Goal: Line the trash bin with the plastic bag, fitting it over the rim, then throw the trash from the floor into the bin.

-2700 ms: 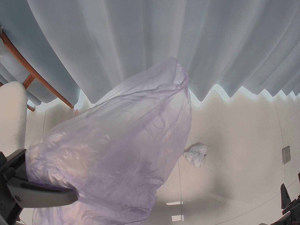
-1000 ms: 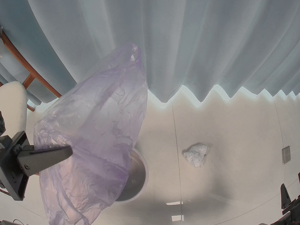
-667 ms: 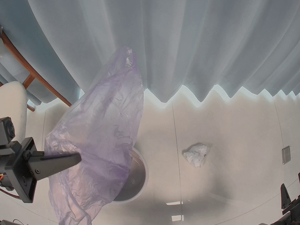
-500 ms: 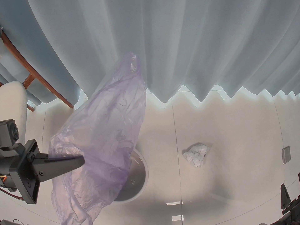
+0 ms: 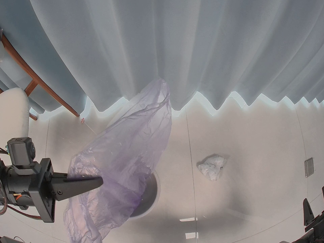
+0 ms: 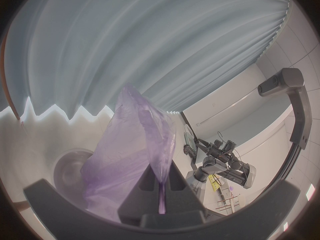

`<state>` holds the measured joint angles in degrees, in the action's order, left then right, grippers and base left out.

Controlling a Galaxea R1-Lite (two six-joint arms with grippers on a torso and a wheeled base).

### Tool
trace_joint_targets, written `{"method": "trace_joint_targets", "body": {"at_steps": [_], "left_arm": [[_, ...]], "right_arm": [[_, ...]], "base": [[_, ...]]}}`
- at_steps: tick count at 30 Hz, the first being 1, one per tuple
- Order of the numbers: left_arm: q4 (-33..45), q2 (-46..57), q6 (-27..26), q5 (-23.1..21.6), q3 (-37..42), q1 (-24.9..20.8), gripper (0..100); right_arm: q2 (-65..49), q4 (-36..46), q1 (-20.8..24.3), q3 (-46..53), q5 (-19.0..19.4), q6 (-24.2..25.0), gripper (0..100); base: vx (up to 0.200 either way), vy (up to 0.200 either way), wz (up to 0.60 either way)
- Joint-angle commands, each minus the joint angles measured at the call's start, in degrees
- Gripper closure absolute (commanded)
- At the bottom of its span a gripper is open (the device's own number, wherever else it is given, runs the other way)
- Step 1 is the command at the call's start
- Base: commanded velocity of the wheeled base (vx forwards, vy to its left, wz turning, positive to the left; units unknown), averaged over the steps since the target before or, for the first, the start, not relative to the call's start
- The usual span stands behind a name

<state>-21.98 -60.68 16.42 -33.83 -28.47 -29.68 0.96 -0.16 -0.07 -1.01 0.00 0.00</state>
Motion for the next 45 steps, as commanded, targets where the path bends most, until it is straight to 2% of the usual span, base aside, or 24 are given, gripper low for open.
{"method": "trace_joint_targets", "body": {"at_steps": [1,24,45], "left_arm": [[-0.17,-1.81,0.01,-0.01,0.6,0.06,100],[-0.52,-8.84,-0.34,-0.01,1.39,3.49,100],[-0.52,-12.44,-1.39,0.08,1.57,3.93,100]], "right_arm": [[-0.96,-0.02,-0.01,1.01,0.0,0.0,0],[-0.96,-0.02,-0.01,1.01,0.0,0.0,0],[-0.96,-0.02,-0.01,1.01,0.0,0.0,0]], "base": [[0.0,0.0,0.0],[0.0,0.0,0.0],[0.0,0.0,0.0]]}}
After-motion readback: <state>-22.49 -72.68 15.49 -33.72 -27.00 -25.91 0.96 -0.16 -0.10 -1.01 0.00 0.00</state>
